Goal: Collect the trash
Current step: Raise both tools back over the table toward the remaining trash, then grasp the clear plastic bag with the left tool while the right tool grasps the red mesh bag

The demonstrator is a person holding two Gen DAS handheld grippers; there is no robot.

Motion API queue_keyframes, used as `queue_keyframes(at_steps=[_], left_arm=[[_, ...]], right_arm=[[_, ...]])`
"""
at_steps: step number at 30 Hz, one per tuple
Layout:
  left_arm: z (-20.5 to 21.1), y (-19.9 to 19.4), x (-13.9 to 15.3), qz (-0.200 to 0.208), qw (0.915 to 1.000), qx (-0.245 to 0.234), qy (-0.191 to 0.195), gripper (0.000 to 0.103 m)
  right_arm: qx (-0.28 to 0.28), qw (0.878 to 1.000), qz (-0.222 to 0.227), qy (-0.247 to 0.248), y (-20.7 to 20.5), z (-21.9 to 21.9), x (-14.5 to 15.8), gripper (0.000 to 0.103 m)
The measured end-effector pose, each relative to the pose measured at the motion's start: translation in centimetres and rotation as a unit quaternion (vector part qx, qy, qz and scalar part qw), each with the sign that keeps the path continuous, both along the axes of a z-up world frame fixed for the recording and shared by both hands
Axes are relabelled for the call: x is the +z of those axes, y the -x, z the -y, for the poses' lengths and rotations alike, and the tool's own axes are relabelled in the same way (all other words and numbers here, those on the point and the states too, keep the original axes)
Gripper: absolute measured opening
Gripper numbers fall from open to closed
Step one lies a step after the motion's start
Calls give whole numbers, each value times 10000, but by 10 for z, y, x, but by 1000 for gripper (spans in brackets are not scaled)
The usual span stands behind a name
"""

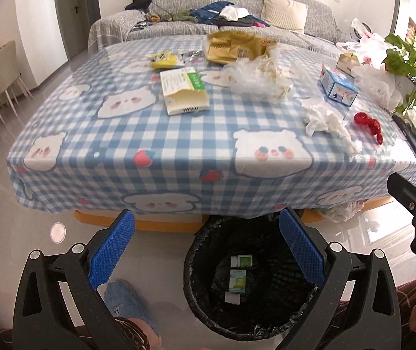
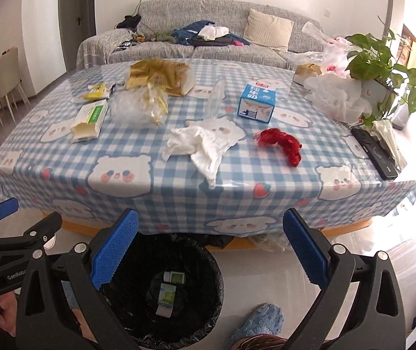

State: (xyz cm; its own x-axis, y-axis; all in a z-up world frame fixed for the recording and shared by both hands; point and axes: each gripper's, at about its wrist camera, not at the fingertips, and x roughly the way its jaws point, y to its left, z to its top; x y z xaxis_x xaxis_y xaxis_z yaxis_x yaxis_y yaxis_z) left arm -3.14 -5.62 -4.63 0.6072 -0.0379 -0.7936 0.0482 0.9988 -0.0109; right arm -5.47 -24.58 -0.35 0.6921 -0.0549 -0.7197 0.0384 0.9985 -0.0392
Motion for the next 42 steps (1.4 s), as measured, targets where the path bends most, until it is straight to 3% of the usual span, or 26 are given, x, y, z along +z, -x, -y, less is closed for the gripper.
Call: queue_keyframes(at_steps=[14,20,25,29,32,42], left_arm=[[31,-29,35,223,9992,-280,-171,97],[52,-62,47,154,9986,-489,-162,97],[54,-102,53,70,9992,-366,-105,97],[49,-138,56,-57,9996,-246,98,97],[51,-161,58,44,9997,-229,-39,97],[54,-223,34,-327,9991,-265,53,97]], right_arm=[[-349,9987,369,-5,-17,52,50,95],[-465,9982,372,92,-54,71,74,95],[-505,9978,431,64,-91,82,86,95],[-615,9974,368,-72,-111,96,71,95],[-674,9975,107,-160,-128,104,52,95],[-513,9975,-465,112,-162,101,1,92]])
